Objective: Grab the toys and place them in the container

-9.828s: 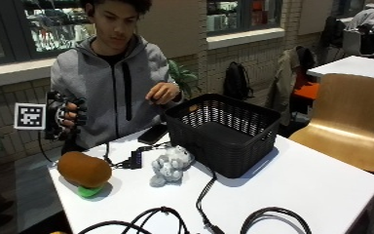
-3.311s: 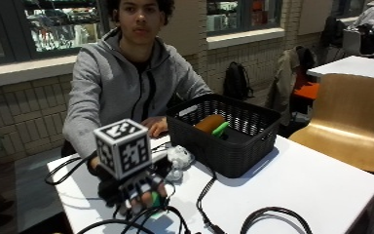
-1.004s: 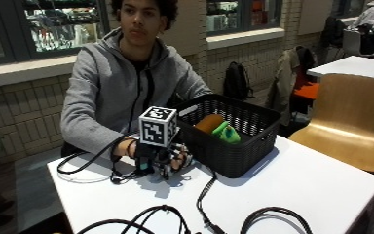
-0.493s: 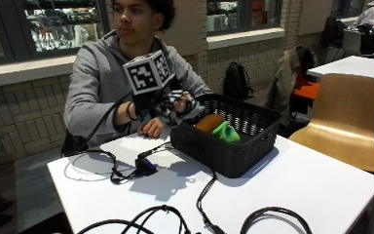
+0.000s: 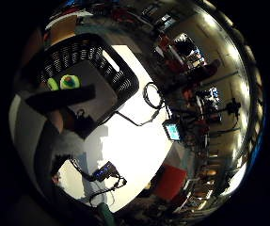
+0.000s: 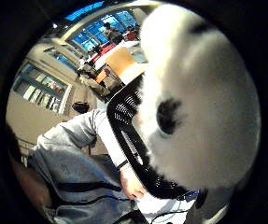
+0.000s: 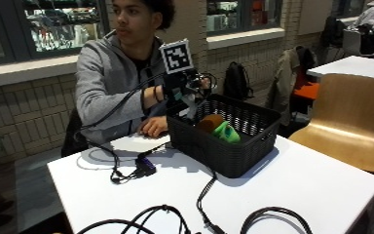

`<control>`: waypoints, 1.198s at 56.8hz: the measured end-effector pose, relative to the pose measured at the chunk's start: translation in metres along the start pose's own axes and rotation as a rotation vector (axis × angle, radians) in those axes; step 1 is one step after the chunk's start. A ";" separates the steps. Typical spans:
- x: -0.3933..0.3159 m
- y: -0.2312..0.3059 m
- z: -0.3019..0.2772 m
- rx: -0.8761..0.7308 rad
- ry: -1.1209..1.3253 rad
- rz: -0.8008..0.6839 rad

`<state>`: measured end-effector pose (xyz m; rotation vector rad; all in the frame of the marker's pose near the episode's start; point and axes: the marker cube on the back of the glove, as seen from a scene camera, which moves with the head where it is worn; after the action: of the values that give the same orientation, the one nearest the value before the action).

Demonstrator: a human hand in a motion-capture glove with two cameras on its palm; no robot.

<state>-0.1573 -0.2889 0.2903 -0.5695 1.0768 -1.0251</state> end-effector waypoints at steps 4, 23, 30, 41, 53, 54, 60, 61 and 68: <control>0.004 -0.001 0.002 -0.020 0.044 0.027; 0.012 0.036 -0.006 -0.214 0.073 0.202; 0.027 0.080 -0.011 -0.258 0.099 0.287; 0.051 0.162 -0.010 -0.226 0.013 0.448; 0.089 0.259 0.016 -0.235 -0.064 0.682; 0.090 0.268 0.019 -0.234 -0.069 0.696; 0.088 0.304 0.039 -0.194 -0.106 0.772; 0.088 0.309 0.042 -0.185 -0.115 0.783; 0.091 0.327 0.059 -0.143 -0.152 0.837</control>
<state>0.0361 -0.2290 0.0116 -0.2502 1.1058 -0.1733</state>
